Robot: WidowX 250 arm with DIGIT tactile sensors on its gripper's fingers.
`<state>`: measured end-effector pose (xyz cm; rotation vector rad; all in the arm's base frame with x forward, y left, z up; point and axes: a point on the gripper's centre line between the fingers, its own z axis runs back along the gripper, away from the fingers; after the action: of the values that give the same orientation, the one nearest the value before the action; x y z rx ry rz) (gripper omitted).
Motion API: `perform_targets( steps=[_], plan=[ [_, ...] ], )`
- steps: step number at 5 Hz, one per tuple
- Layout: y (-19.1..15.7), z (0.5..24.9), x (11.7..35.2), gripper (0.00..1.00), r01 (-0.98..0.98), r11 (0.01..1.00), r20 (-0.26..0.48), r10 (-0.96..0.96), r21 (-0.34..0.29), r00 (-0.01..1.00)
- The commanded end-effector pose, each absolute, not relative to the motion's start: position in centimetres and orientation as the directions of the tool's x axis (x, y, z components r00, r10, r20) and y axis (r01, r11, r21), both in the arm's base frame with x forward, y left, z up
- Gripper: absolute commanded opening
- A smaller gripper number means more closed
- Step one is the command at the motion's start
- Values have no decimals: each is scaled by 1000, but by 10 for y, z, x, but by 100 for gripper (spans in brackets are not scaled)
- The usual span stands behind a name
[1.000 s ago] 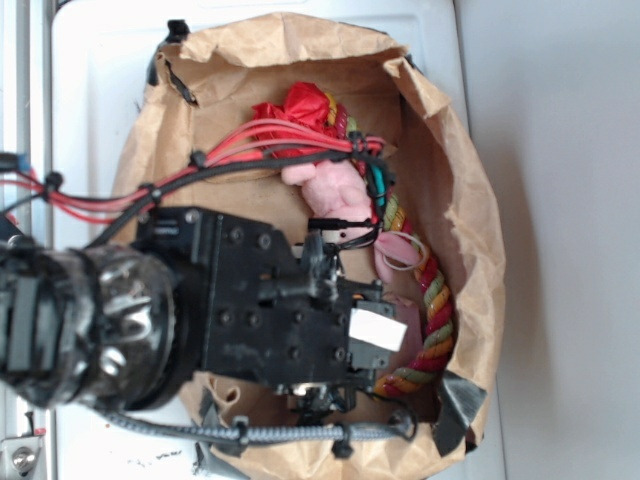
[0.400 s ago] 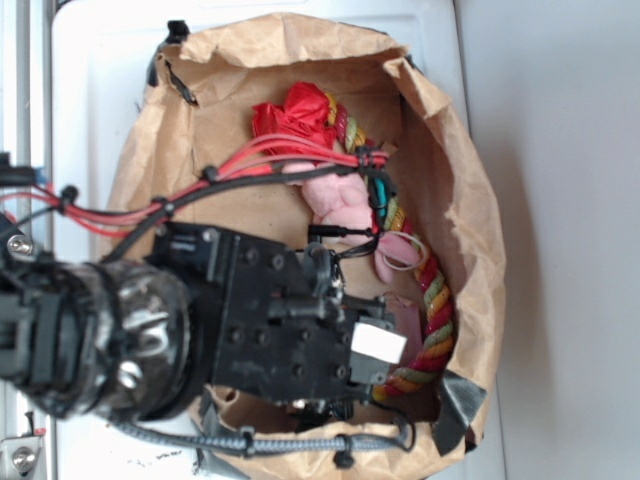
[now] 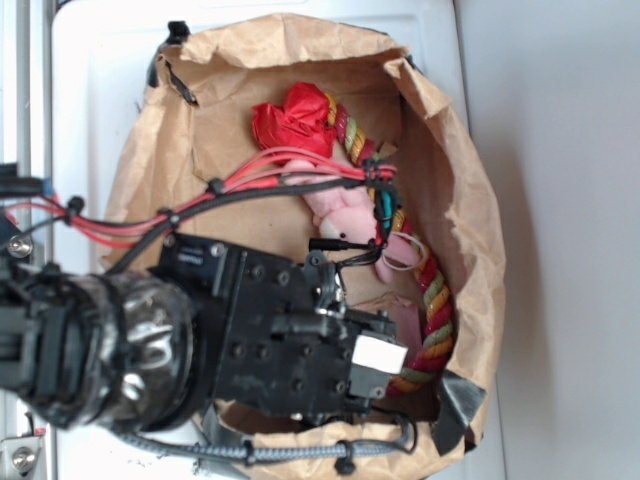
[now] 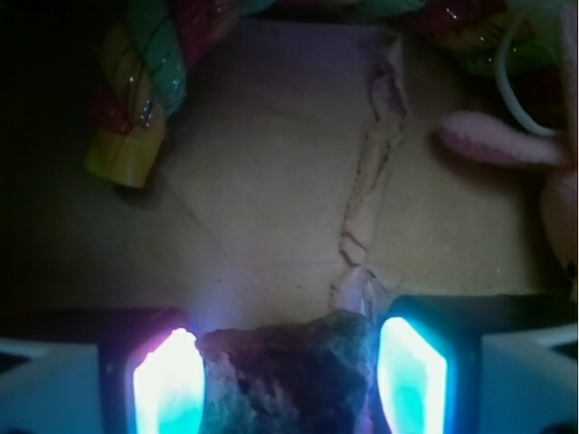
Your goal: Grab the rock.
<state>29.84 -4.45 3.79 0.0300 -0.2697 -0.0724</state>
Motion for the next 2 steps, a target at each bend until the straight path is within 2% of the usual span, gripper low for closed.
perform_targets(
  steps=[1, 2],
  plan=[
    [-43, 53, 306, 0, 53, 998, 294, -59, 30, 954],
    [-37, 74, 306, 0, 30, 999, 300, -33, 13, 953]
  ],
)
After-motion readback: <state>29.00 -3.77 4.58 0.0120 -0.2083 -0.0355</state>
